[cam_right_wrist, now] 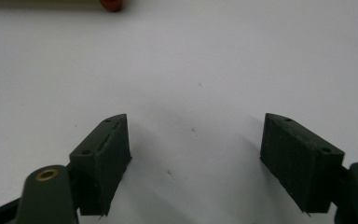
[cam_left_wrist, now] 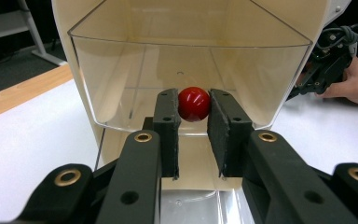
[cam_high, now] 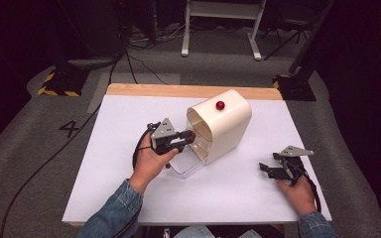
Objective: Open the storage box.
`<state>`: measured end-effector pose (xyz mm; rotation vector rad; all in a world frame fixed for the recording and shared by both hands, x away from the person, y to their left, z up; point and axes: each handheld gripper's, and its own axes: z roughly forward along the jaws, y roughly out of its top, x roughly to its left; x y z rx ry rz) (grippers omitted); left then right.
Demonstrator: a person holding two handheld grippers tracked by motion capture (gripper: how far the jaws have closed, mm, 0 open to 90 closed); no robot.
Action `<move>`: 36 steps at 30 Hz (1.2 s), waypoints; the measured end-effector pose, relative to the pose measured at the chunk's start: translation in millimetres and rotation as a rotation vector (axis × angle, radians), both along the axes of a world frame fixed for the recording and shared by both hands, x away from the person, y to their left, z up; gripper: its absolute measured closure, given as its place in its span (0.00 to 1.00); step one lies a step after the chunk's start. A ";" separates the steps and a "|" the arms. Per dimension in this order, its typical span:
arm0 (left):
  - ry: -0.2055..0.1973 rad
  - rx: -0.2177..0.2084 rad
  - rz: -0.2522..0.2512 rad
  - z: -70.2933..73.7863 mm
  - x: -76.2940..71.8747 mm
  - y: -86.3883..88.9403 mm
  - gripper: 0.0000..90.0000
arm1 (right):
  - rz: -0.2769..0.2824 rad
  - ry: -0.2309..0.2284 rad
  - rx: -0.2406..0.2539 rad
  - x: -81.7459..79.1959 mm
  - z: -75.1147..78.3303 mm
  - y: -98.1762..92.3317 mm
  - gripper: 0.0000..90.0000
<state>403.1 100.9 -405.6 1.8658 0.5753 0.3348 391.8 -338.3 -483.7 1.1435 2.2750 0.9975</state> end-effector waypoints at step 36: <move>-0.002 0.021 0.053 2.3 -44.3 44.3 0.82 | -0.001 0.000 0.000 0.2 -0.1 0.0 0.27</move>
